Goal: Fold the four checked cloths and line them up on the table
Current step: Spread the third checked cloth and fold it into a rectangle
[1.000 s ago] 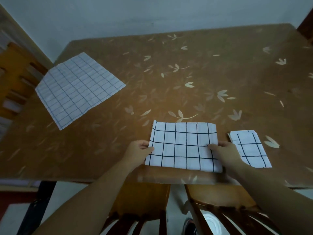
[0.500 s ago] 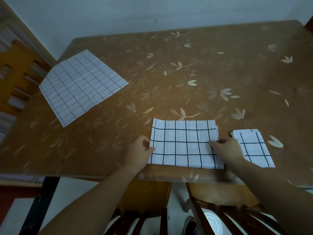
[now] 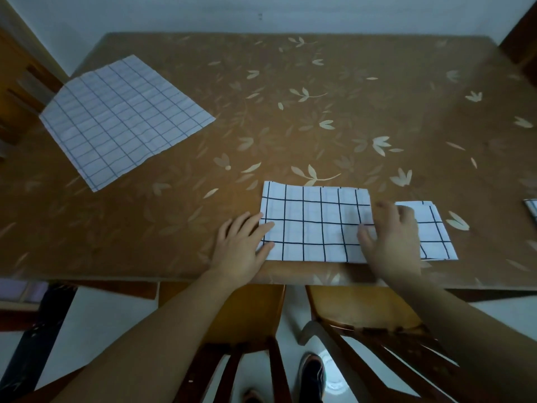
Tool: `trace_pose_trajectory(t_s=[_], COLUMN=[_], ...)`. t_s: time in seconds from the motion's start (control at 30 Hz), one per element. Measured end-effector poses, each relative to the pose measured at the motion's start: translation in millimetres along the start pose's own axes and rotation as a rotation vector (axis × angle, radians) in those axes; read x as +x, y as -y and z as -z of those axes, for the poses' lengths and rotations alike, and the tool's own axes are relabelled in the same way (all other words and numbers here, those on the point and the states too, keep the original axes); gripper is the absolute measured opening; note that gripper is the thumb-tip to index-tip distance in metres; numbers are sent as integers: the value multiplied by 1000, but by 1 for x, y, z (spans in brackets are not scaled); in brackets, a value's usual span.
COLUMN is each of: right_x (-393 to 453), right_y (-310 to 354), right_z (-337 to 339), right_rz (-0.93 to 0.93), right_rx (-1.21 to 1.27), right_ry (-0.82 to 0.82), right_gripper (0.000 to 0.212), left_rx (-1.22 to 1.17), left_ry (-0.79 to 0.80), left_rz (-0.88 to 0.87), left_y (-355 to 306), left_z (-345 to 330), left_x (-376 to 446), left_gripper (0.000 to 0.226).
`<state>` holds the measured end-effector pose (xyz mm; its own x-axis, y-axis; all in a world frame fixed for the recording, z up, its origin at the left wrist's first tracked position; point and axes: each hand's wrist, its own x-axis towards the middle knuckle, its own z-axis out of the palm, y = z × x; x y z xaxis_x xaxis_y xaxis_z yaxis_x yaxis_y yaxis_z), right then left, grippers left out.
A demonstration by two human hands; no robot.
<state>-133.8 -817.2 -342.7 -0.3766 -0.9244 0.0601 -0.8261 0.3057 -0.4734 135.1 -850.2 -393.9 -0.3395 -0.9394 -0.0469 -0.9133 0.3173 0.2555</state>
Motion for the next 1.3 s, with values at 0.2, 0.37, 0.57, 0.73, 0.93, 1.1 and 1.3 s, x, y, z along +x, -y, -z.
trace_pose_trajectory(t_s=[0.2, 0.37, 0.57, 0.73, 0.93, 1.1, 1.3], right_x=[-62, -55, -43, -31, -20, -23, -13], right_y=[65, 85, 68, -7, -32, -36, -51], right_z=[-52, -69, -49, 0, 8, 14, 10], right_rz=[482, 414, 300, 85, -8, 157, 719], right_rx=[-180, -323, -390, -443, -473, -386, -363], right_ry=[405, 460, 502, 479, 471, 344, 295], right_gripper=[24, 24, 30, 40, 36, 25, 33], left_rx=[6, 14, 26, 27, 43, 64, 145], left_ry=[-16, 11, 16, 10, 23, 57, 113], left_rz=[5, 10, 6, 6, -6, 4, -151], left_y=[3, 6, 6, 5, 3, -13, -47], left_z=[-7, -7, -7, -6, -3, 11, 20], left_x=[0, 1, 2, 1, 1, 4, 14], left_gripper=[45, 46, 46, 50, 55, 43, 51])
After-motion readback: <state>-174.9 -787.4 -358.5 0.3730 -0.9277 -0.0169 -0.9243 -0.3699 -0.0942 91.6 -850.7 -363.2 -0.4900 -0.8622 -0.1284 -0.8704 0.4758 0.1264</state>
